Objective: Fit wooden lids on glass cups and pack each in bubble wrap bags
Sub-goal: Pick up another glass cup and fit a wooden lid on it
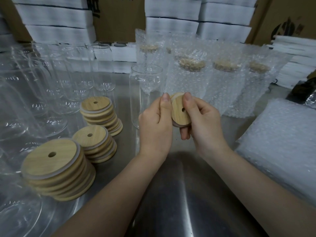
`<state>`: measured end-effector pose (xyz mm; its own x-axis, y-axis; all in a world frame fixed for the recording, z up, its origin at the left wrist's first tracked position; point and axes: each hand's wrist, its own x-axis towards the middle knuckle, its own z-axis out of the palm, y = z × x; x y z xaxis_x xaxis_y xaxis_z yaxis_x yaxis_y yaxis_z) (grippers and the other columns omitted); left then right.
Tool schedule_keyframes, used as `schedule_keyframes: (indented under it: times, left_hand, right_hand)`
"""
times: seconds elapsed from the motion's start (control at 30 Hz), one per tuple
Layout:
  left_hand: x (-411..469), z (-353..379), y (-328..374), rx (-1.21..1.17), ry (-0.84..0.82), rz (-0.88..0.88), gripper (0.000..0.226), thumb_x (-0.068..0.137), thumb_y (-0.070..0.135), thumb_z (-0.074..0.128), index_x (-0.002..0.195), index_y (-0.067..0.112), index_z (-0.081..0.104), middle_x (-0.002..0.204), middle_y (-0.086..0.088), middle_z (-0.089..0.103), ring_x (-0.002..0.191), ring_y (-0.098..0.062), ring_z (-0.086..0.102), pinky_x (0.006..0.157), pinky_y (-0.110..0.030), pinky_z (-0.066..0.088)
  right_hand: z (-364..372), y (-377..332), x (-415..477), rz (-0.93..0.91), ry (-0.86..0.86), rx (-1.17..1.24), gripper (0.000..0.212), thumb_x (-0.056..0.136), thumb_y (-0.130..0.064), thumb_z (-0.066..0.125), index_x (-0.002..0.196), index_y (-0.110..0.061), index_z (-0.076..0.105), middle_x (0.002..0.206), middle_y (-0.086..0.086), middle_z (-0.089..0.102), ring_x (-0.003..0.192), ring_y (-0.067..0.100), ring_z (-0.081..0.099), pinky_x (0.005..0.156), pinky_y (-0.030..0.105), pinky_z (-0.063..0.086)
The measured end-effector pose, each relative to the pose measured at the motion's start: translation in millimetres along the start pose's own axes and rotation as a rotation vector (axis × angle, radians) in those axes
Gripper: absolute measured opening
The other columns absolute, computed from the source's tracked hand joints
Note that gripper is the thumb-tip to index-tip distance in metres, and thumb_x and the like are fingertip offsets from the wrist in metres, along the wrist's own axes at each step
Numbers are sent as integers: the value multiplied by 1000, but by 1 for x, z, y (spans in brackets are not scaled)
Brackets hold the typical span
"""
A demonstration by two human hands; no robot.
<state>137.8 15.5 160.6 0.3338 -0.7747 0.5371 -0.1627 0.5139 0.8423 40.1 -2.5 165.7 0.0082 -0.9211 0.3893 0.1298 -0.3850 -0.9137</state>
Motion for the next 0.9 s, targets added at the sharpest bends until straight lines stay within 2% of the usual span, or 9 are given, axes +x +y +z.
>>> schedule_keyframes:
  times: [0.1,0.2,0.27,0.37,0.43,0.57,0.7,0.8,0.9]
  left_hand:
    - [2,-1,0,-50,33,-34,45,96,35,39,67,2,51,61,-15,49,62,-16,46,63,-53,47]
    - [5,-4,-2,-38,85,-30,41,97,35,39,61,16,44,58,-3,43,59,-13,41,58,-45,40]
    - [8,-5,-4,-57,121,-34,42,97,36,39,61,16,45,57,1,41,58,-13,39,56,-42,36]
    - [13,-7,-6,-90,176,-59,43,96,37,41,54,25,44,51,11,40,55,-12,38,55,-37,33]
    - [14,-9,-7,-83,196,-67,42,95,38,40,55,26,42,51,10,40,55,-15,38,56,-39,33]
    - [12,-9,-7,-102,179,-86,42,94,41,39,59,21,47,58,-2,47,60,-23,45,59,-50,41]
    - [10,-8,-4,-135,155,-114,41,93,41,40,61,18,49,60,-13,46,61,-30,45,63,-59,45]
    - [9,-7,-4,-157,119,-124,47,92,42,40,64,5,48,69,-34,51,67,-48,54,65,-62,48]
    - [7,-5,-2,-150,77,-136,54,92,42,40,71,-7,49,72,-35,53,66,-38,54,68,-61,48]
  right_hand:
    - [-1,0,1,38,-62,58,35,98,-35,48,90,-7,68,56,11,55,35,17,48,37,22,37]
    - [-3,-2,1,104,-184,152,32,98,-30,44,99,-5,65,58,10,59,41,18,53,42,25,44]
    - [-4,-4,1,139,-279,207,32,95,-27,45,108,-4,62,61,6,63,47,19,57,48,25,47]
    - [-4,-6,0,171,-383,247,38,92,-18,50,124,2,55,75,6,66,55,20,61,56,25,50]
    - [-3,-6,-1,178,-413,268,39,91,-8,56,128,4,52,81,6,66,57,19,61,58,25,51]
    - [-2,-3,-1,183,-379,242,41,81,4,66,121,-1,58,87,6,66,53,19,61,53,24,50]
    - [-1,1,-1,160,-273,154,39,71,-5,74,108,-6,62,80,4,67,45,17,57,44,23,45]
    - [-1,2,-1,112,-206,91,33,69,-11,76,98,-10,60,71,0,66,40,14,53,39,22,40]
    - [0,2,-1,77,-141,27,32,68,-18,78,92,-11,57,64,-1,64,34,13,48,35,20,36]
